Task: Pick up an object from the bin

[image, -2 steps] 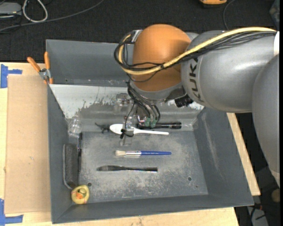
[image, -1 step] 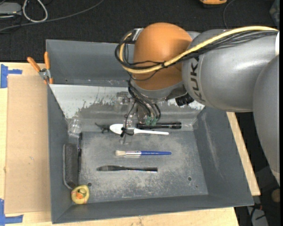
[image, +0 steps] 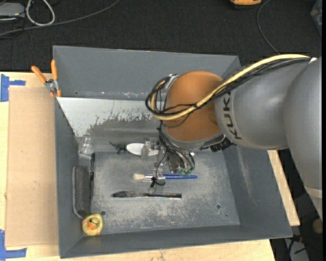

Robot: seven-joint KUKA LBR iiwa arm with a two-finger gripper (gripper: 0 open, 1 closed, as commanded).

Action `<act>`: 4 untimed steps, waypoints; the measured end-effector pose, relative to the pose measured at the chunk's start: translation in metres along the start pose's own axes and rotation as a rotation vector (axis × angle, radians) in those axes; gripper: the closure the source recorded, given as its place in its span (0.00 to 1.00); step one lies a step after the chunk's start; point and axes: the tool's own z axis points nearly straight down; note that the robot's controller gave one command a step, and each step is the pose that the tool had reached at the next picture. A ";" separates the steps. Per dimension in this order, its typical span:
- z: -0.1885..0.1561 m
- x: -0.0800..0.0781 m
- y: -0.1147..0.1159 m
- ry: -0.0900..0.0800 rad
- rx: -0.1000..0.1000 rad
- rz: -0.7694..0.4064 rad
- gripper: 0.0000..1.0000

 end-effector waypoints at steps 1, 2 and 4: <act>0.023 0.026 -0.019 -0.009 -0.002 -0.260 0.00; 0.036 0.030 -0.018 0.009 0.001 -0.095 0.00; 0.071 0.044 0.006 0.009 0.000 -0.182 1.00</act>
Offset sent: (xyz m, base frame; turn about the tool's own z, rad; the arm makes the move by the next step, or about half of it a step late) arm -0.0291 -0.0187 -0.0347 -0.0957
